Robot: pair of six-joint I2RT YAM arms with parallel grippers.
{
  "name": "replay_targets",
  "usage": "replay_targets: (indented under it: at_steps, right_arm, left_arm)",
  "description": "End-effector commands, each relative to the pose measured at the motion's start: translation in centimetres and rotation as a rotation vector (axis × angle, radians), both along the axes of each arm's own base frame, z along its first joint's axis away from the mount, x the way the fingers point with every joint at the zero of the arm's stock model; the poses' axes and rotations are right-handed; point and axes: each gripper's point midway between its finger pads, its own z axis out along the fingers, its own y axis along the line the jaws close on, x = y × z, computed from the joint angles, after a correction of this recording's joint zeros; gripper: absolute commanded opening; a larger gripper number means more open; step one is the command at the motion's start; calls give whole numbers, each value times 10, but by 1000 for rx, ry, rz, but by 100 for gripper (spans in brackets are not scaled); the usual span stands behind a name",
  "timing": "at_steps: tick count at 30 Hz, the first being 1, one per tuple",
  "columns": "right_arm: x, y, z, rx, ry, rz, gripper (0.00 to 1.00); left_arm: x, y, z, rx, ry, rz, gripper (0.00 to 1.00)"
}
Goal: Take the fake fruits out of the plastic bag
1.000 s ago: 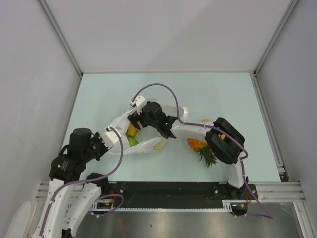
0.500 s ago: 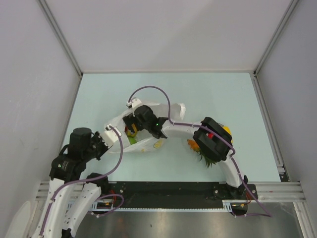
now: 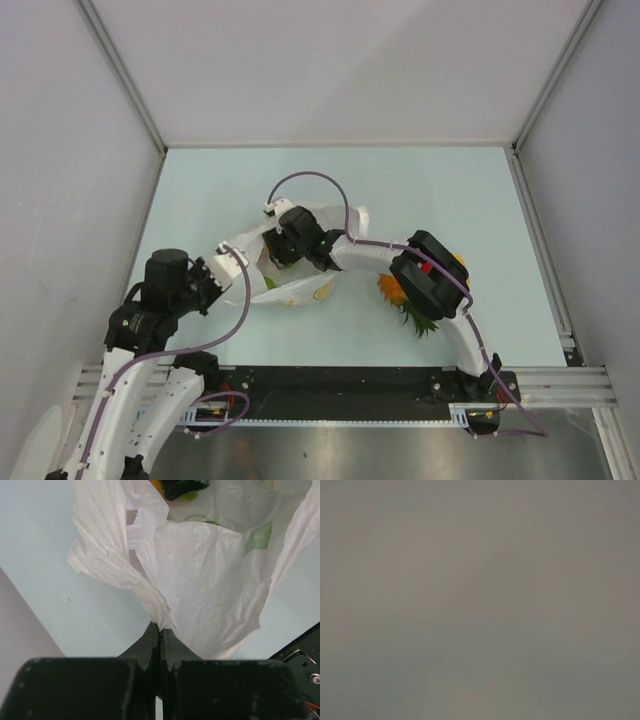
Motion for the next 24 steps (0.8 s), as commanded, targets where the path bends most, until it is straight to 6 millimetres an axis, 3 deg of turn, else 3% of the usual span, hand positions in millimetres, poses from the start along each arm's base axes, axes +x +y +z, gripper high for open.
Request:
replay_targets:
  at_steps: [1,2,4,11,12,14,15,16,19,21,22,23,24]
  right_arm:
    - [10,0,88,113,-107,101,55]
    - [1,-7,106,120,-108,150,48]
    - [-4,-21,116,103,-115,184,40]
    - [-83,-51,163,96,-123,504,33]
    - [-93,-58,187,129,-166,535,32]
    - [-100,-73,203,124,-198,550,31]
    - [-104,-85,226,145,-241,538,30]
    - [-94,-99,235,136,-263,487,30]
    - [-83,-151,256,85,-308,363,30]
    - [-68,-203,243,9,-273,252,31]
    - [-68,-228,249,-5,-297,208,31]
    - [-53,-269,238,-56,-277,106,30]
    - [-49,-291,231,-82,-266,56,30]
  left_arm:
    - [15,-17,17,-75,-47,-33,1]
    - [20,-20,20,-88,-63,-41,0]
    - [27,-29,20,-118,-54,-64,0]
    - [65,-65,35,-236,-54,-155,0]
    - [71,-69,35,-248,-44,-157,0]
    - [82,-78,50,-278,-66,-174,0]
    - [89,-81,46,-280,-38,-171,1]
    - [93,-84,53,-289,-45,-174,0]
    - [99,-87,49,-292,-12,-174,0]
    - [99,-87,46,-298,-12,-168,0]
    - [100,-88,43,-301,-13,-168,0]
    - [100,-89,42,-306,-13,-168,0]
    - [100,-89,43,-314,-16,-163,0]
